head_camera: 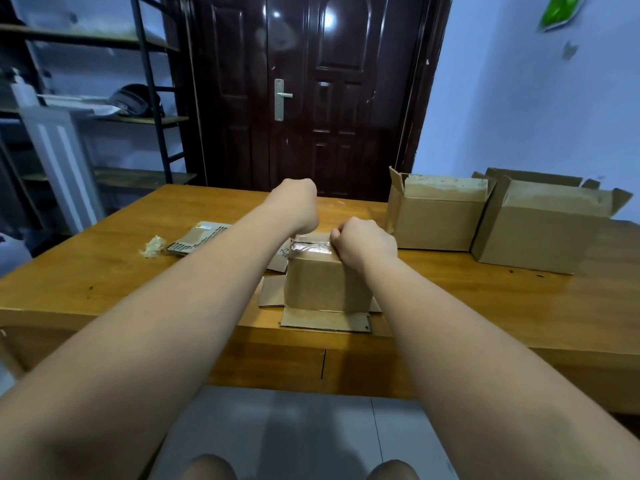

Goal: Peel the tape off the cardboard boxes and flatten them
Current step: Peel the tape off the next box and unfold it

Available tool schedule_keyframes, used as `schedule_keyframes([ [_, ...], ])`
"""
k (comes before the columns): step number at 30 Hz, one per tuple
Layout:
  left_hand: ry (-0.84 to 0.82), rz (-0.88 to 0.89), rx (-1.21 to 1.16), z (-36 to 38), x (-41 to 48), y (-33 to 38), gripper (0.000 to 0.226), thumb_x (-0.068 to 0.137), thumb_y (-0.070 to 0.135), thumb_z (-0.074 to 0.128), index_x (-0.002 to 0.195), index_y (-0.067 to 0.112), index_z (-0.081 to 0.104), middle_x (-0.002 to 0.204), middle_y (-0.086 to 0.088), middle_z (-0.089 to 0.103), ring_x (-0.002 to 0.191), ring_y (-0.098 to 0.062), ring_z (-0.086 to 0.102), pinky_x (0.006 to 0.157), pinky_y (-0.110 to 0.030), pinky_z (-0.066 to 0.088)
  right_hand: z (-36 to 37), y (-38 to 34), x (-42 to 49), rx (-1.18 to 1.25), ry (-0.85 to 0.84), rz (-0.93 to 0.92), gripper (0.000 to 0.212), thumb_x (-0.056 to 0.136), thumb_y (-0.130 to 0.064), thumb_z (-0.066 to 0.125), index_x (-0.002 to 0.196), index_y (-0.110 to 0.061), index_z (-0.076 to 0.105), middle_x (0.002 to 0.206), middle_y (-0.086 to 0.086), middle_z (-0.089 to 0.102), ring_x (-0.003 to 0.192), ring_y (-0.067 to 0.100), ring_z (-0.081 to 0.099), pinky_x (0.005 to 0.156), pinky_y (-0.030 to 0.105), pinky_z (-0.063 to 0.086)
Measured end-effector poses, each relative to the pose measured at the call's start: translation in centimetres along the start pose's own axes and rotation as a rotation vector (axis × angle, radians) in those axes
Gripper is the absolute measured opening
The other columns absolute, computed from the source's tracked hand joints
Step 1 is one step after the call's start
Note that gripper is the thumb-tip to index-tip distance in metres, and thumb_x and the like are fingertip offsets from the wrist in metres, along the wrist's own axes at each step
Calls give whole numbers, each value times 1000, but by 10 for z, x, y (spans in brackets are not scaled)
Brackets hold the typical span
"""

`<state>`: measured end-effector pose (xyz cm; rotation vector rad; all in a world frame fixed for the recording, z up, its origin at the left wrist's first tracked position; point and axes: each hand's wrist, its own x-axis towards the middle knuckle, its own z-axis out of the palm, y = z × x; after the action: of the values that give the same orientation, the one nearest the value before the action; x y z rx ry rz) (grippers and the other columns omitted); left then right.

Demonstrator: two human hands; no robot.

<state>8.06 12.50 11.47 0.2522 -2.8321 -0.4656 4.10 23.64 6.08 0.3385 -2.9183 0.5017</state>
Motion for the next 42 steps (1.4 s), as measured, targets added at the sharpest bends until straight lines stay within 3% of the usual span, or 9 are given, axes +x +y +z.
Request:
schedule_keyframes([
  [6,-209,-67,-179,-5,9,4,23,79,-11,59,99,-4,67,93,-23,69,71,-26,71,75,-38,60,0,4,0,-14,10,-5,37,99,-38,36,106,-18,67,100,8,67,91,29,61,81,41,52],
  [12,-228,-109,-341,0,9,10,29,78,-14,53,101,-7,68,86,-23,69,60,-22,68,82,-38,58,-3,-1,0,-30,-11,-20,33,99,-33,38,107,-17,65,104,9,66,94,31,60,76,37,48],
  [16,-200,-194,-718,13,11,28,27,77,-15,52,92,2,66,71,-13,59,43,-14,57,64,-25,56,-5,3,-4,11,-2,-7,27,97,-25,41,111,-15,62,111,11,66,101,33,61,80,41,47],
  [22,-78,-426,-1460,30,12,9,16,83,-14,58,79,1,60,74,-9,53,65,-14,55,56,-20,58,-3,8,-6,123,-26,-16,39,97,-30,35,127,-22,58,125,14,62,113,35,55,90,43,47],
  [26,-4,-348,-1431,37,6,6,16,82,-13,62,84,3,60,74,-10,60,63,-16,62,60,-19,57,-10,7,-13,190,-117,-99,52,93,-50,40,140,-28,46,134,8,56,122,33,50,97,43,44],
  [31,68,-260,-1330,44,4,6,27,80,-4,69,98,10,54,73,-8,63,55,-14,58,55,-21,53,-9,7,-14,150,-178,-169,55,82,-67,47,120,-29,59,117,1,65,111,26,56,91,44,49],
  [34,177,-178,-1032,48,1,5,30,75,14,77,94,24,56,79,-4,70,71,-17,68,70,-32,57,-9,8,-13,133,-188,-151,58,88,-63,46,130,-24,56,121,2,64,110,25,58,92,43,50],
  [37,278,-53,-890,49,-5,3,16,84,21,69,96,24,60,69,4,70,69,-11,66,67,-29,53,-9,10,-12,144,-191,-157,48,97,-56,36,128,-26,58,119,3,65,109,26,58,90,42,49],
  [42,340,-127,-987,48,-9,-3,41,90,3,48,124,26,51,97,4,68,82,-18,64,69,-35,54,-6,7,-11,161,-153,-218,37,100,-51,29,84,-37,60,105,4,67,102,29,58,90,50,48],
])
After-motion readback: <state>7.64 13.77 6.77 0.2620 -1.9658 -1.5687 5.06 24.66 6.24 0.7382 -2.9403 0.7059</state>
